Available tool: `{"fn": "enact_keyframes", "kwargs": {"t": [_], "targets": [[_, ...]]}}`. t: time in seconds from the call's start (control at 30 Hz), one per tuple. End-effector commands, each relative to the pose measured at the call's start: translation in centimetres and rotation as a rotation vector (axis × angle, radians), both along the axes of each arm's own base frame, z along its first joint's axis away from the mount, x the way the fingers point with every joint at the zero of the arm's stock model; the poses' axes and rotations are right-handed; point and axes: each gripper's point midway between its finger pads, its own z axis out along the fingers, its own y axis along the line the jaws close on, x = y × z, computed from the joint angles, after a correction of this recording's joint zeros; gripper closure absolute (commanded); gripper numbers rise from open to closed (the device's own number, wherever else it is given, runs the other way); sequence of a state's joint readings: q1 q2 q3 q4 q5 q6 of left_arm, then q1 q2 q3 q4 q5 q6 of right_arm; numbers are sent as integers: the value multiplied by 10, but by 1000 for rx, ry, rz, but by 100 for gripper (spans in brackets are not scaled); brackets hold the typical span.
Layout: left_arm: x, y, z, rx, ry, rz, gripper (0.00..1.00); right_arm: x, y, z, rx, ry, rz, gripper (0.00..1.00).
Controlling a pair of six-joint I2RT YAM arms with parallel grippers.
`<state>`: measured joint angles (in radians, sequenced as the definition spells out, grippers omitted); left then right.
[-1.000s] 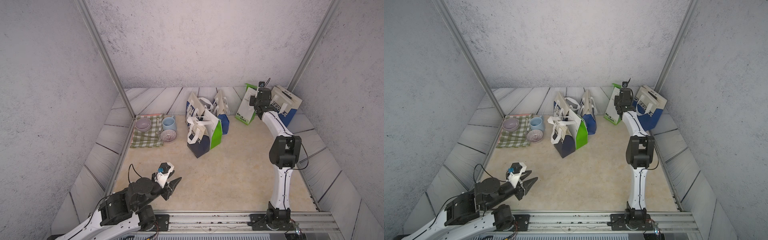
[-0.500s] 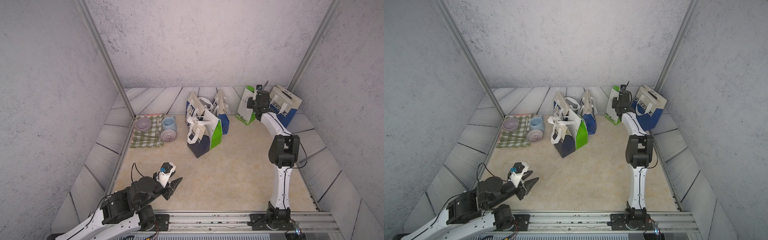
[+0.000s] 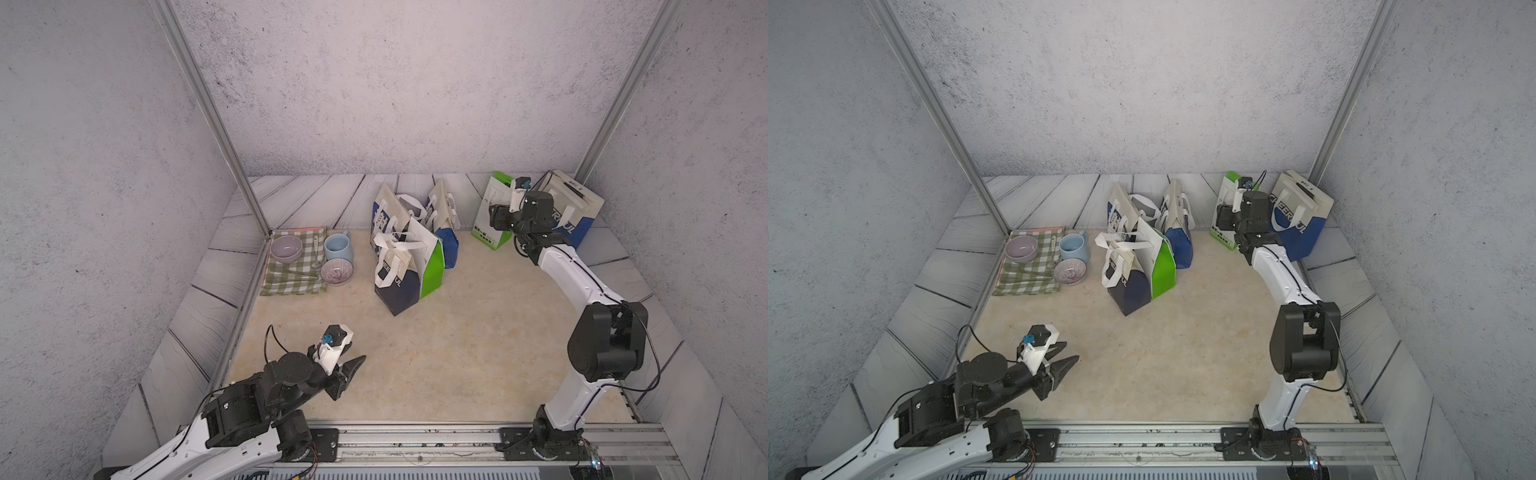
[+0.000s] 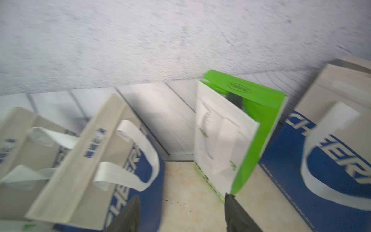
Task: Open the takeout bag
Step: Pick up the takeout bag at the center of the board.
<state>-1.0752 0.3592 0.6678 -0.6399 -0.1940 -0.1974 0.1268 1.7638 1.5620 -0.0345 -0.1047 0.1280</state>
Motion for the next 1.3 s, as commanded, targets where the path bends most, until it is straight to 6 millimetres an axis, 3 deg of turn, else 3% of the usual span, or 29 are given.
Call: {"fn": "enact_keyframes", "kwargs": {"t": [0.0,0.17,0.43,0.7,0.87,0.97,1.1,1.27], "targets": [[1,-1,-1,9,-10,-4,52,-12,43,-15,-67,29,183,32],[1,-1,-1,10,-8,-5,52,-19,74,-29,-162,65,306,29],[1,-2,0,11,-12,-10,52,-20,103,-56,-193,129,418,29],[2,-2,-2,19,-10,-5,52,16,107,-68,-207,100,379,34],[1,-3,-2,17,-10,-14,54,33,116,-72,-208,47,406,48],[1,-2,-2,20,-11,-10,54,34,116,-72,-209,43,408,70],[2,-1,-2,20,-11,-4,54,26,113,-57,-198,-4,392,100],[1,-3,-3,23,-6,-12,54,5,93,-41,-246,0,327,100]]}}
